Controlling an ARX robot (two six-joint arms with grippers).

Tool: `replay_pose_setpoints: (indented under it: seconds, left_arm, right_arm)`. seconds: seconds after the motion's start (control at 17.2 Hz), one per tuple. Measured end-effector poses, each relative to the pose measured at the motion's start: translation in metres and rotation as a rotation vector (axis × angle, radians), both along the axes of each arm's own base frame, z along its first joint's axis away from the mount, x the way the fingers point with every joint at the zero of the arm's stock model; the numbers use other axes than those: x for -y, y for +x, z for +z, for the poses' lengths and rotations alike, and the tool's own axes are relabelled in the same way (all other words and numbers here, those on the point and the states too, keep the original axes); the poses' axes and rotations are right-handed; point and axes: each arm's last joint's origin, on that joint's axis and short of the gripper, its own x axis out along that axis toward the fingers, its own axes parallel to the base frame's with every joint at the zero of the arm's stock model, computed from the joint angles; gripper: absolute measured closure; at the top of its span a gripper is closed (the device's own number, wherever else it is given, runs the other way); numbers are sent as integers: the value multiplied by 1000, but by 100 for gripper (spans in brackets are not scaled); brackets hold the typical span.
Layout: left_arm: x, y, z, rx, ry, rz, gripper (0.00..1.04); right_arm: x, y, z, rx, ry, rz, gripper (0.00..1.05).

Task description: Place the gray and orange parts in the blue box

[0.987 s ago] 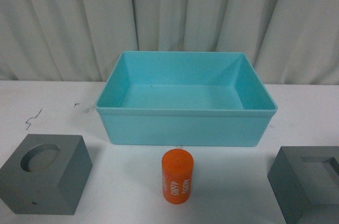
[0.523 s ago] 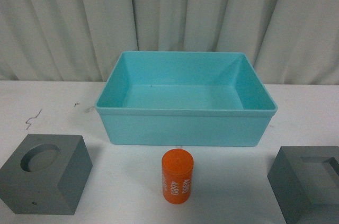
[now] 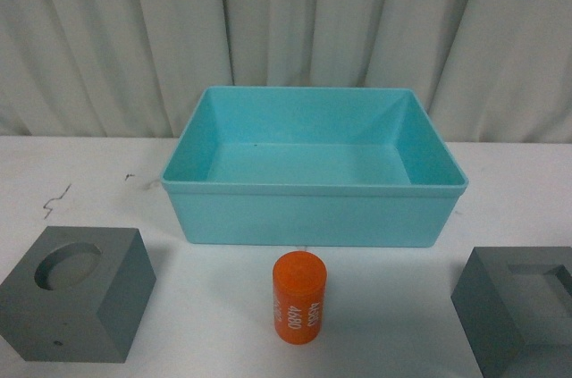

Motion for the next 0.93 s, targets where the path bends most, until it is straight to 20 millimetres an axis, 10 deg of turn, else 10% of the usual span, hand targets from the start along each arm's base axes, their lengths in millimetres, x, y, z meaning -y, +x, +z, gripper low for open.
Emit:
replay_pose_setpoints:
  seconds: [0.93]
  left_arm:
    - [0,0,0,0,0,0,7]
  right_arm:
    - [0,0,0,0,0,0,103]
